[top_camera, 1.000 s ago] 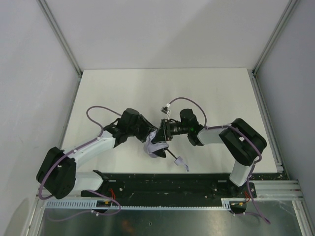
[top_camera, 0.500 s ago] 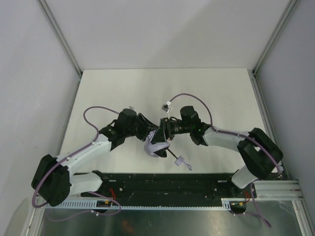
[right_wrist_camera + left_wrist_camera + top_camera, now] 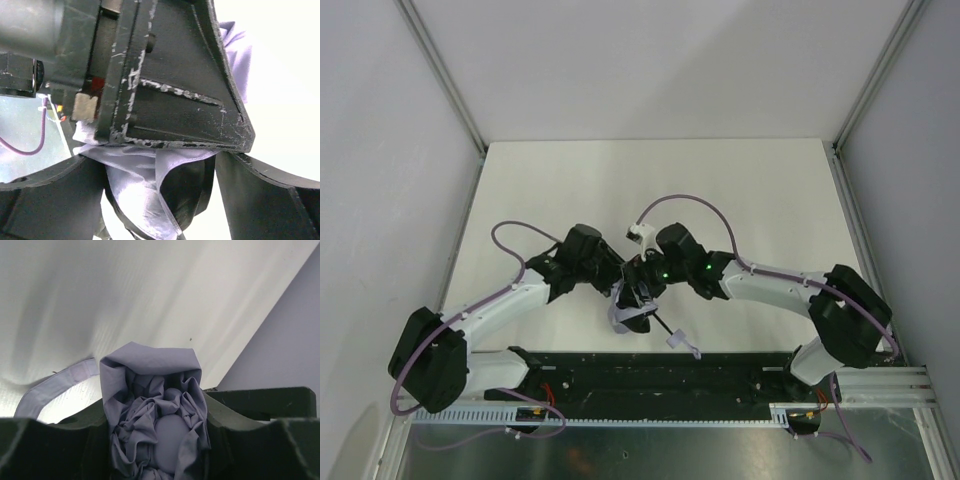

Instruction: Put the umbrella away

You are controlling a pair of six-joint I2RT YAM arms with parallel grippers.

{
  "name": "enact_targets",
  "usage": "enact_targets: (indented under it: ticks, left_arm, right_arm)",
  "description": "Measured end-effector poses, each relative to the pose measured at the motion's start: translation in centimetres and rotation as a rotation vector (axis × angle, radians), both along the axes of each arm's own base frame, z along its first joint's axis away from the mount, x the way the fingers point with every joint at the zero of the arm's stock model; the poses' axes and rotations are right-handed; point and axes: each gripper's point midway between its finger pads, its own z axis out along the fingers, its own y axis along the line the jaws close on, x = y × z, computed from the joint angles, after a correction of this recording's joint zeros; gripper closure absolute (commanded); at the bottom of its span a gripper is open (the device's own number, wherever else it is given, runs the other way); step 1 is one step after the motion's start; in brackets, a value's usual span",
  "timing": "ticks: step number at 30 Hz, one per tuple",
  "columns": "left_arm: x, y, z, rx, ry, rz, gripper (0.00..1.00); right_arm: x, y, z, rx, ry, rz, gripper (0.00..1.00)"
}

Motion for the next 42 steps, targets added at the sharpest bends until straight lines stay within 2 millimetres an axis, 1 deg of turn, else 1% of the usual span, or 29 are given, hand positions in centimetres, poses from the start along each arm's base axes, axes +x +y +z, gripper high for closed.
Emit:
enact_targets:
  ticks: [2,4,6,7,8,11,12,13,15,16,17,21,22,23,24,25,26,27,29,30,33,35,37,38,39,40,41,42]
  left_arm:
    - [-0.1,0.3,-0.3,0.016,0.012,0.015,1.00]
    - [-0.1,0.7,-0.5,0.030,0.020,0.029,1.00]
    - [-0.1,0.9,-0.4,0.035,0.015,0.037,1.00]
    - [-0.1,1.0,-0.2,0.035,0.009,0.041,1.00]
    - [-0.1,1.1,0.0,0.032,0.003,0.044,1.00]
    - [0.1,1.1,1.0,0.012,-0.020,0.057,1.00]
    - [0.0,1.1,1.2,0.008,-0.022,0.058,1.00]
    - [0.0,1.2,1.5,0.005,-0.026,0.058,1.00]
    - [-0.1,1.3,1.8,0.003,-0.029,0.060,1.00]
    - [-0.1,1.3,1.8,0.005,-0.028,0.060,0.96]
    - [-0.2,1.3,1.8,0.005,-0.027,0.058,0.85]
    - [-0.1,0.9,2.4,-0.011,-0.044,0.040,0.20]
    - [0.0,0.7,2.8,-0.021,-0.064,0.033,0.11]
    - [0.2,0.6,3.2,-0.030,-0.079,0.030,0.06]
    - [0.4,0.4,3.8,-0.043,-0.104,0.028,0.05]
    - [0.5,0.1,4.5,-0.065,-0.124,0.017,0.05]
    - [0.4,-0.3,5.2,-0.087,-0.145,-0.003,0.08]
    - [0.3,-0.8,6.0,-0.109,-0.167,-0.026,0.13]
    - [0.5,-1.4,7.0,-0.131,-0.199,-0.042,0.22]
    - [0.6,-1.6,7.5,-0.143,-0.212,-0.046,0.27]
    - [1.2,-2.4,9.8,-0.185,-0.277,-0.064,0.44]
    - [1.4,-2.7,10.6,-0.197,-0.304,-0.071,0.64]
    - [1.4,-2.7,10.8,-0.198,-0.313,-0.075,0.88]
    - [1.4,-2.7,10.8,-0.197,-0.316,-0.077,0.94]
    - [1.4,-2.7,10.8,-0.196,-0.317,-0.077,0.97]
    - [1.4,-2.8,10.8,-0.197,-0.315,-0.076,0.98]
    - [1.4,-2.8,10.8,-0.198,-0.316,-0.075,0.99]
    - [1.4,-2.8,10.9,-0.200,-0.319,-0.072,1.00]
  right_arm:
    - [0.0,0.4,-0.5,0.003,0.019,0.002,0.08]
    - [-0.1,0.8,-0.8,0.020,0.052,0.008,0.08]
    - [-0.2,1.2,-0.9,0.044,0.095,0.017,0.12]
    - [-0.3,1.4,-0.7,0.064,0.119,0.023,0.17]
    - [-0.3,1.5,-0.6,0.077,0.136,0.029,0.28]
    - [-1.0,2.1,0.3,0.137,0.200,0.065,0.77]
    - [-1.3,2.4,0.9,0.162,0.215,0.077,0.89]
    - [-1.4,2.5,1.1,0.171,0.238,0.075,0.94]
    - [-1.5,2.5,1.4,0.192,0.267,0.081,0.99]
    - [-1.6,2.6,1.6,0.201,0.277,0.085,0.99]
    - [-1.6,2.6,1.7,0.206,0.286,0.081,1.00]
    - [-1.3,1.9,2.4,0.266,0.324,0.060,1.00]
    - [-1.1,1.6,2.8,0.298,0.343,0.055,1.00]
    - [-1.0,1.4,3.2,0.319,0.365,0.052,1.00]
    - [-0.8,1.0,3.5,0.347,0.391,0.048,1.00]
    - [-0.6,0.7,3.9,0.374,0.417,0.041,1.00]
    - [-0.4,0.4,4.4,0.400,0.441,0.038,1.00]
    - [0.1,0.1,5.3,0.437,0.461,0.035,1.00]
    - [0.3,-0.2,7.1,0.500,0.482,0.058,1.00]
    - [0.2,-0.2,7.9,0.528,0.491,0.073,1.00]
    - [0.0,-0.5,10.1,0.610,0.529,0.130,1.00]
    - [0.0,-0.7,10.8,0.638,0.568,0.152,1.00]
    - [-0.1,-0.8,11.0,0.645,0.616,0.158,1.00]
    - [0.0,-0.9,10.9,0.644,0.641,0.157,1.00]
    - [0.0,-1.0,10.9,0.644,0.661,0.158,0.99]
    - [-0.1,-1.1,11.0,0.647,0.673,0.161,0.92]
    - [-0.1,-1.1,11.1,0.651,0.679,0.164,0.82]
    - [0.0,-1.2,11.2,0.654,0.681,0.165,0.69]
